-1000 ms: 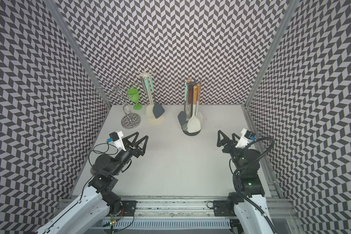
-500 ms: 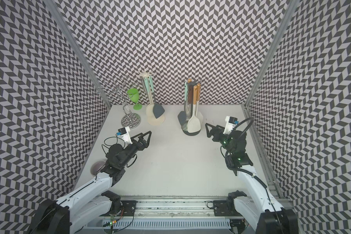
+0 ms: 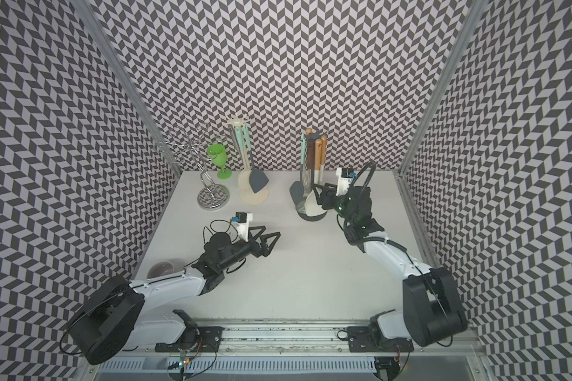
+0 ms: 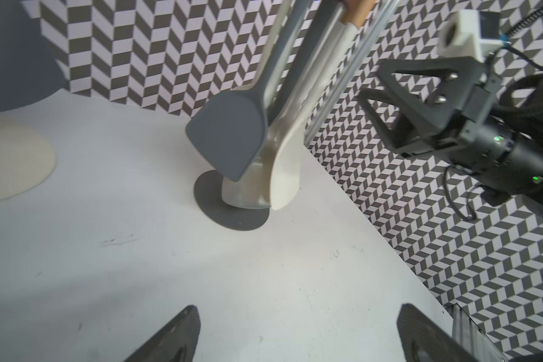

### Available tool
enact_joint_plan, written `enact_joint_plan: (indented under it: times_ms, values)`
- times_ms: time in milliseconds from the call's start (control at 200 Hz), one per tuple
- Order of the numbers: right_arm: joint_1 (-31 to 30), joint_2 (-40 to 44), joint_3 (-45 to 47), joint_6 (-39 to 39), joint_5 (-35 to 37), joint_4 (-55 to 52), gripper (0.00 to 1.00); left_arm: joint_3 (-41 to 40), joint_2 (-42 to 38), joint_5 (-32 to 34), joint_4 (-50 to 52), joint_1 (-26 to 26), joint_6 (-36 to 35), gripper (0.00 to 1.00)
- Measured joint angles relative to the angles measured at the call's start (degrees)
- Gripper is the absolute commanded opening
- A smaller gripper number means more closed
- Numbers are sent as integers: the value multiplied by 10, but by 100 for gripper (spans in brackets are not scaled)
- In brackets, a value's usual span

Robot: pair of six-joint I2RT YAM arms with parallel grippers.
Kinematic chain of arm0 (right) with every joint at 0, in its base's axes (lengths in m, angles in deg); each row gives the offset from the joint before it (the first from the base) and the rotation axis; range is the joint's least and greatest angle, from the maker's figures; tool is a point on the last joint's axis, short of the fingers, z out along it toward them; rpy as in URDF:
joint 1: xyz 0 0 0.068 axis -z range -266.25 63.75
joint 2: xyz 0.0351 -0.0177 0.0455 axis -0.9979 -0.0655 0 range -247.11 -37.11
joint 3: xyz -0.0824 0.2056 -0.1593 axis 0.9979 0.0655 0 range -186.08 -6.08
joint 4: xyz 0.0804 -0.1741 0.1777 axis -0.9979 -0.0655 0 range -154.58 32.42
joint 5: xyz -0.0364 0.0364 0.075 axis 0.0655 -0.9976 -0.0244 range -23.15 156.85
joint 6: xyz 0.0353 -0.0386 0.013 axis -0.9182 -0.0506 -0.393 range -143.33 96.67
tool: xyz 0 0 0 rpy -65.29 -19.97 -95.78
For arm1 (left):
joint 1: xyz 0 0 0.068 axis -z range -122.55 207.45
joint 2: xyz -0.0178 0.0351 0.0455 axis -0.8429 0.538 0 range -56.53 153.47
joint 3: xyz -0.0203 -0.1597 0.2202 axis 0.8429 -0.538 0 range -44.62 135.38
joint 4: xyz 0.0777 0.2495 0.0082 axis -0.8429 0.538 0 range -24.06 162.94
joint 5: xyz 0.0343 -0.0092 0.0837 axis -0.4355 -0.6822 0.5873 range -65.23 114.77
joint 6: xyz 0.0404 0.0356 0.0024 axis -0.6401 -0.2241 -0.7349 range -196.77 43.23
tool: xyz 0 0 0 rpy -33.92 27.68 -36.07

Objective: Take the spatula off the kitchen utensil rack
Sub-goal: Take off the spatula from the rack.

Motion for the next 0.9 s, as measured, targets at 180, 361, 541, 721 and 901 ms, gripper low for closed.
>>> enact_joint_plan:
  times_ms: [180, 361, 541, 721, 901]
  values:
    - [-14, -47, -57, 48, 40, -5, 45, 3, 0, 9, 2, 7, -19, 100]
    - [-23, -76, -85, 78, 76, -10, 40, 3, -1, 16, 3, 9, -29, 100]
    - [-27, -87, -89, 98, 95, -16, 34, 3, -6, 21, 3, 12, -32, 100]
    - [-38, -88, -89, 116, 108, -20, 29, 3, -10, 24, 8, 13, -35, 100]
    - [-44, -89, -89, 133, 122, -21, 16, 3, -19, 30, 12, 13, -41, 100]
